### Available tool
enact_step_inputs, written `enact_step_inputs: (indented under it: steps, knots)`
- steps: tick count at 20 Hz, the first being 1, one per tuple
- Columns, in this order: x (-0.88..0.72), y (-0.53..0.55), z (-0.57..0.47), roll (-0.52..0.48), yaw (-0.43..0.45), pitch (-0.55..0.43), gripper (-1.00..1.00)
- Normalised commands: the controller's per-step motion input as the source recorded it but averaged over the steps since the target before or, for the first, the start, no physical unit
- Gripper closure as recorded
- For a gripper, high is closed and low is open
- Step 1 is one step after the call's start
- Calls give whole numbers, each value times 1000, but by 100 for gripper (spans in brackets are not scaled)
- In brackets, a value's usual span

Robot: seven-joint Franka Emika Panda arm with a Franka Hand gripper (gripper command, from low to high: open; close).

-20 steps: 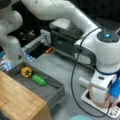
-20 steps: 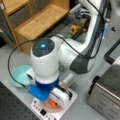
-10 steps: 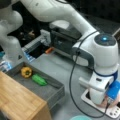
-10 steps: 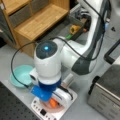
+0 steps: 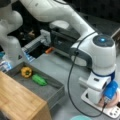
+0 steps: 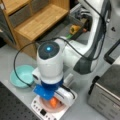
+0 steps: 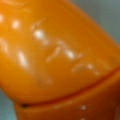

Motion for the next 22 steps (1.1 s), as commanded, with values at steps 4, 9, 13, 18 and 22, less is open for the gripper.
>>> enact_step_inputs:
  steps: [4, 9, 13, 18, 22]
  knots:
    - [-270, 86, -182, -324, 64, -210, -100]
    - [-260, 80, -196, -318, 66, -209, -100]
    - [-245, 72, -187, -317, 66, -198, 100]
    - [-214, 60, -173, -304, 64, -188, 100]
    - [-172, 56, -171, -291, 64, -197, 100]
